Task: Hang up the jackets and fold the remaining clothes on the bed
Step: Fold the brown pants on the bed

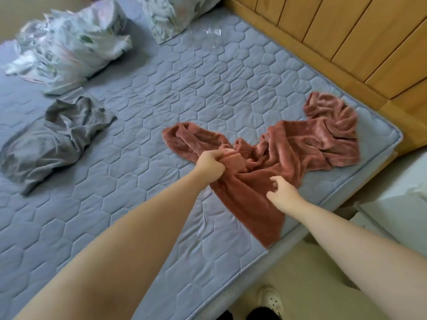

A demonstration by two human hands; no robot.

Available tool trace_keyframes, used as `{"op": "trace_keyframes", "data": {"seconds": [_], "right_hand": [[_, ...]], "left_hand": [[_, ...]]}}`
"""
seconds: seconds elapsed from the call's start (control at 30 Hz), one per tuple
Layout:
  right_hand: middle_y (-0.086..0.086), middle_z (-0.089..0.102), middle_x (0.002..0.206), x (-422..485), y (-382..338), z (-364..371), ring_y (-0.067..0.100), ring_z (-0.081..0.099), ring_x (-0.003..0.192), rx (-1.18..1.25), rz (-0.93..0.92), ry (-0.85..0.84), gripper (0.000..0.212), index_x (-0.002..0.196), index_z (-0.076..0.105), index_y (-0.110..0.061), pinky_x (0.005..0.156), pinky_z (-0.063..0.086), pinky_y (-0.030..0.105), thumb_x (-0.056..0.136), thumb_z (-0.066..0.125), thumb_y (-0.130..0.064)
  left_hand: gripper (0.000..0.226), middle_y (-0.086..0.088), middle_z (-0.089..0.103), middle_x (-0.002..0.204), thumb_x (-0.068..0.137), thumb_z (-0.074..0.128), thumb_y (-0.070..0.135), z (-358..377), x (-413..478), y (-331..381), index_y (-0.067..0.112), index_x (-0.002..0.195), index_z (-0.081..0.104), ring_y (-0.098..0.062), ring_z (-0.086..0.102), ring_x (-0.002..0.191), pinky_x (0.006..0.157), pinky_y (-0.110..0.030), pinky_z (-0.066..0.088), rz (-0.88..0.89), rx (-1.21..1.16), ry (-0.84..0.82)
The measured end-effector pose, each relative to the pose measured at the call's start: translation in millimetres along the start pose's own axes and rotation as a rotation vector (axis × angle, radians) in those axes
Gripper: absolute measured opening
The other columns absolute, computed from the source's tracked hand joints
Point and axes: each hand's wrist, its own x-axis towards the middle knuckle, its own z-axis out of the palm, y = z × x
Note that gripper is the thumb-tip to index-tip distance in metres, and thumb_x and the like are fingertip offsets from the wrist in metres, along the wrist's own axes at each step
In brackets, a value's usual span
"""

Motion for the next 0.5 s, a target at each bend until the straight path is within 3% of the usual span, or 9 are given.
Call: {"op": "trace_keyframes", "data": {"seconds": [0.07,0.2,0.3,0.4,0.5], "right_hand": [[0.013,0.053,0.132,-14,-31,-42,0.028,0.055,0.117,0.069,-0.061,0.092,0.054,0.137,0.043,-0.01,0.095,0.04,0.028,0.085,0.059,-0.01],[0.008,0.056,0.115,-60,-81,-139,0.022,0.055,0.105,0.19,-0.278,0.214,0.058,0.136,0.043,-0.008,0.095,0.044,0.035,0.081,0.058,0.0],[0.0,0.052,0.111,-111,-103,-212,0.015,0.055,0.1,0.227,-0.41,0.161,0.065,0.136,0.042,-0.019,0.092,0.049,0.04,0.08,0.06,0.007],[-0.005,0.059,0.104,-163,-119,-274,0.009,0.061,0.084,0.288,-0.474,0.086,0.071,0.127,0.043,-0.028,0.072,0.055,0.026,0.073,0.066,0.013],[-0.008,0.061,0.106,-209,-134,-328,0.002,0.059,0.09,0.368,-0.5,0.063,0.06,0.12,0.052,-0.023,0.07,0.049,0.016,0.073,0.07,0.009]], "left_hand": [[0.058,0.004,0.067,0.104,0.078,0.038,-0.013,-17,-12,58,0.018,0.116,0.069,-0.011,0.06,0.1,0.078,-0.011,0.044,0.164,0.167,-0.078],[0.066,0.012,0.065,0.085,0.073,0.032,-0.017,-44,-52,191,0.021,0.109,0.073,-0.001,0.056,0.077,0.055,-0.002,0.038,0.405,0.426,-0.218],[0.068,0.013,0.062,0.082,0.068,0.03,-0.017,-55,-91,290,0.019,0.105,0.074,-0.008,0.056,0.084,0.059,-0.005,0.041,0.59,0.579,-0.233],[0.064,0.004,0.065,0.089,0.067,0.031,-0.014,-57,-137,377,0.024,0.097,0.073,-0.012,0.057,0.086,0.064,-0.013,0.045,0.742,0.688,-0.206],[0.061,0.001,0.065,0.088,0.067,0.033,-0.015,-60,-179,445,0.014,0.099,0.074,-0.012,0.056,0.082,0.06,-0.012,0.043,0.858,0.764,-0.145]]}}
